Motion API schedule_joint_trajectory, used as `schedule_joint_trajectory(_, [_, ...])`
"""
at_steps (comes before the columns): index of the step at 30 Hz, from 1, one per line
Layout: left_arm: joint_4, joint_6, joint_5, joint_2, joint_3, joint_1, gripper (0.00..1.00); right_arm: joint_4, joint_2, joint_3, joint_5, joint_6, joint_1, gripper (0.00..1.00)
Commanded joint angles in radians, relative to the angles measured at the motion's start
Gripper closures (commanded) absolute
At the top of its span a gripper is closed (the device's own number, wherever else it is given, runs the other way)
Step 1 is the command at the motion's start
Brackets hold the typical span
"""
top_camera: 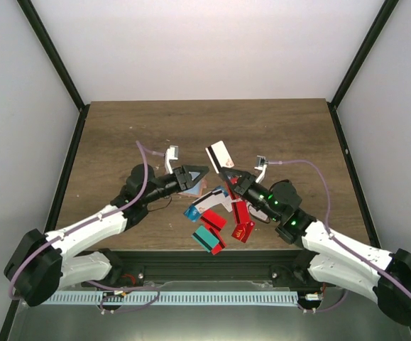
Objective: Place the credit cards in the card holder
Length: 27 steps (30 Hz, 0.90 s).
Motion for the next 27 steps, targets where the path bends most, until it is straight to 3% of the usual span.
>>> schedule_joint_trajectory(1, [0.175,-0.035,0.058,0.029,-0.008,0.018,0.56,0.109,0.019,0.026,-0.032,0.003,-0.004,0.99])
schedule_joint_trajectory(11, [0.238,-0.022,0.090,0.038,0.005,0.017,0.60,0.175,0.066,0.025,-0.091,0.032,-0.003,0.99])
schedule_joint_trajectory(27, [0.238,-0.003,0.023,0.014,0.000,0.017,0.77,0.235,0.095,0.016,-0.165,0.043,-0.004,0.99])
